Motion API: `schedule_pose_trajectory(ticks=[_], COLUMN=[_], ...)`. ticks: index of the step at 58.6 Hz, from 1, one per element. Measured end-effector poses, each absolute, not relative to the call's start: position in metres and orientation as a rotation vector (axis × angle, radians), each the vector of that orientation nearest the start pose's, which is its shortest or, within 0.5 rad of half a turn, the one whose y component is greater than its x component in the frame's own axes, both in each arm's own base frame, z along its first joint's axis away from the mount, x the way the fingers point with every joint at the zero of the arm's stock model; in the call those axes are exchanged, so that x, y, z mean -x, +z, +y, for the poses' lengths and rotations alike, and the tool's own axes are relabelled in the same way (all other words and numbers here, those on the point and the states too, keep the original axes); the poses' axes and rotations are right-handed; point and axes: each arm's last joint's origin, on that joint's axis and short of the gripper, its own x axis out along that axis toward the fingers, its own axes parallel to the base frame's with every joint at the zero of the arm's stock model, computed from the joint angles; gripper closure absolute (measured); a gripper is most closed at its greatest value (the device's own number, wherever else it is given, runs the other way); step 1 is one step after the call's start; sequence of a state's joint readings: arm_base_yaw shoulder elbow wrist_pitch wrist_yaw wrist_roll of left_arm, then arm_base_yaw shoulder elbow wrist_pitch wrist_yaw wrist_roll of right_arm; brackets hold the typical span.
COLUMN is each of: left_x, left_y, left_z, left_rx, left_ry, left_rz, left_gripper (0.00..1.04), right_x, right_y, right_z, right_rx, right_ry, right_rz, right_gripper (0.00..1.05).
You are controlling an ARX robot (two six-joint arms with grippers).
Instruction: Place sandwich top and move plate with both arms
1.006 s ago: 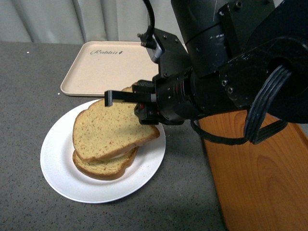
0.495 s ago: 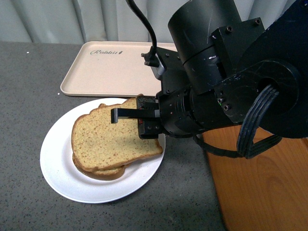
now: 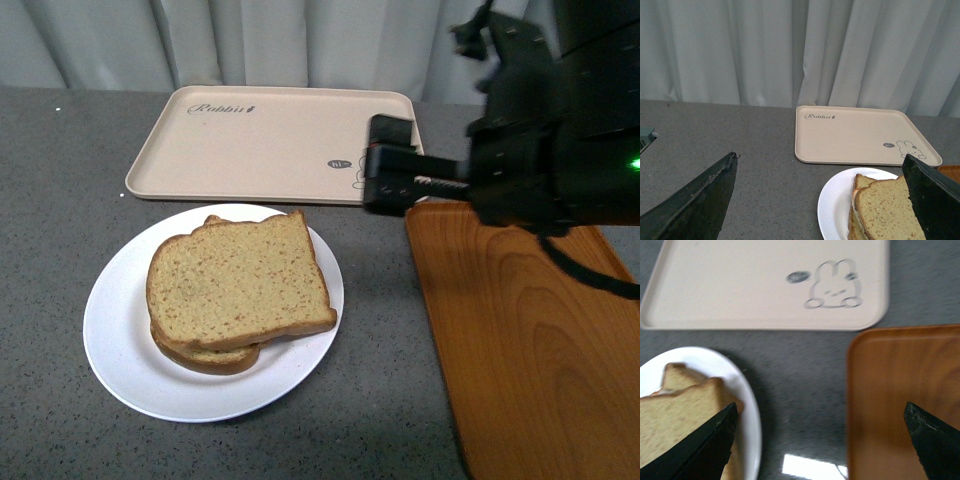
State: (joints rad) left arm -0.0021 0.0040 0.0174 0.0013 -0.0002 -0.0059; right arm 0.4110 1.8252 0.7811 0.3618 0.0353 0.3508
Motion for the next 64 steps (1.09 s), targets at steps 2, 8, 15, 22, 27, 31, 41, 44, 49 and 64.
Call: schedule_pose_trajectory(ticks=[2, 8, 15, 22, 27, 31, 41, 44, 49, 64], left_x=[-0.097, -0.097, -0.097, -0.097, -0.097, -0.097, -0.097, -0.097, -0.097, -0.097], left_y=[0.169, 0.169, 0.169, 0.169, 0.169, 0.169, 0.169, 0.169, 0.169, 0.169], left_z=[0.0, 0.0, 0.0, 0.0, 0.0, 0.0, 0.0, 0.0, 0.0, 0.0], left_rx=[0.006, 0.006, 0.006, 0.006, 0.006, 0.006, 0.005, 0.005, 0.005, 0.005], left_ry=[-0.002, -0.002, -0.002, -0.002, -0.002, -0.002, -0.001, -0.001, -0.001, -0.001], left_rz=[-0.015, -0.015, -0.015, -0.015, -0.015, -0.015, -0.015, -0.015, -0.015, -0.015], left_gripper=[0.06, 0.06, 0.06, 0.06, 0.06, 0.06, 0.06, 0.06, 0.06, 0.06], right_x=[-0.306, -0.294, -0.273, -0.251, -0.238, -0.226, -0.203, -0.196, -0.187, -0.164], right_y=[0.119, 0.123, 0.13, 0.139, 0.135, 0.131, 0.15, 0.152, 0.155, 0.162], right_z=[0.126, 0.103, 0.074, 0.055, 0.045, 0.039, 0.027, 0.024, 0.02, 0.008], right_rx=[-0.169, -0.152, -0.154, -0.124, -0.099, -0.058, -0.023, -0.017, -0.006, -0.002], right_ry=[0.199, 0.099, -0.011, -0.101, -0.073, -0.015, 0.002, 0.0, 0.003, 0.024], right_rz=[0.7, 0.67, 0.632, 0.546, 0.41, 0.262, 0.014, 0.006, 0.037, 0.017], right_gripper=[0.09, 0.09, 0.09, 0.09, 0.16, 0.26, 0.55, 0.64, 0.78, 1.04])
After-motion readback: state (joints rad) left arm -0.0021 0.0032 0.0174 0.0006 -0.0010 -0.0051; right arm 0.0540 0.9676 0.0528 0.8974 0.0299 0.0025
